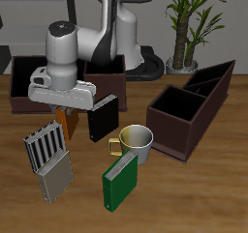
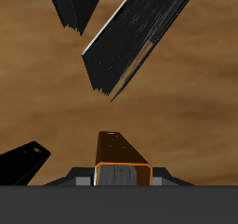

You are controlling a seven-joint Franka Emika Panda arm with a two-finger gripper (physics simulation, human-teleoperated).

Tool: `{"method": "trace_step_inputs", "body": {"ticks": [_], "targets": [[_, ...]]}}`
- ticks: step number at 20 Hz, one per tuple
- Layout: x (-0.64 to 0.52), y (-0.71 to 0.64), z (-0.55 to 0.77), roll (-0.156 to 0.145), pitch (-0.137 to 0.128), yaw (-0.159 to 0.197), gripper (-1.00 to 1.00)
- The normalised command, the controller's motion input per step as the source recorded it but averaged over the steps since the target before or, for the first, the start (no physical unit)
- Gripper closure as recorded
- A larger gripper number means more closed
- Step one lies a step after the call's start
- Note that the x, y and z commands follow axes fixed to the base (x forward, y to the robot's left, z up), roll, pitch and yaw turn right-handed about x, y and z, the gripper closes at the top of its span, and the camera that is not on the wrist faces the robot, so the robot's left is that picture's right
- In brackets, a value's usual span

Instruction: Place the orange book into the left desk caddy's right compartment and place the striped book into the back desk caddy's front compartment and place the yellow book into the back desk caddy's back compartment

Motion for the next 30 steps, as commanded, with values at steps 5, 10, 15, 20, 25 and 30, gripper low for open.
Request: {"method": "trace_step_inputs", "body": {"ticks": [5,10,15,20,25,30], "targets": [[0.04,0.05,0.44,-0.004,-0.039,-0.021,1.00],[0.00,-0.03,0.87,-0.034,-0.052,-0.016,1.00],[0.01,-0.02,0.85,-0.073,-0.027,-0.001,1.00],[0.04,0.07,0.93,0.000,0.042,-0.068,1.00],[-0.05,0.31,0.76,-0.004,0.005,-0.034,1.00],[-0.25,0.69,0.50,0.047,-0.046,0.030,1.00]]}}
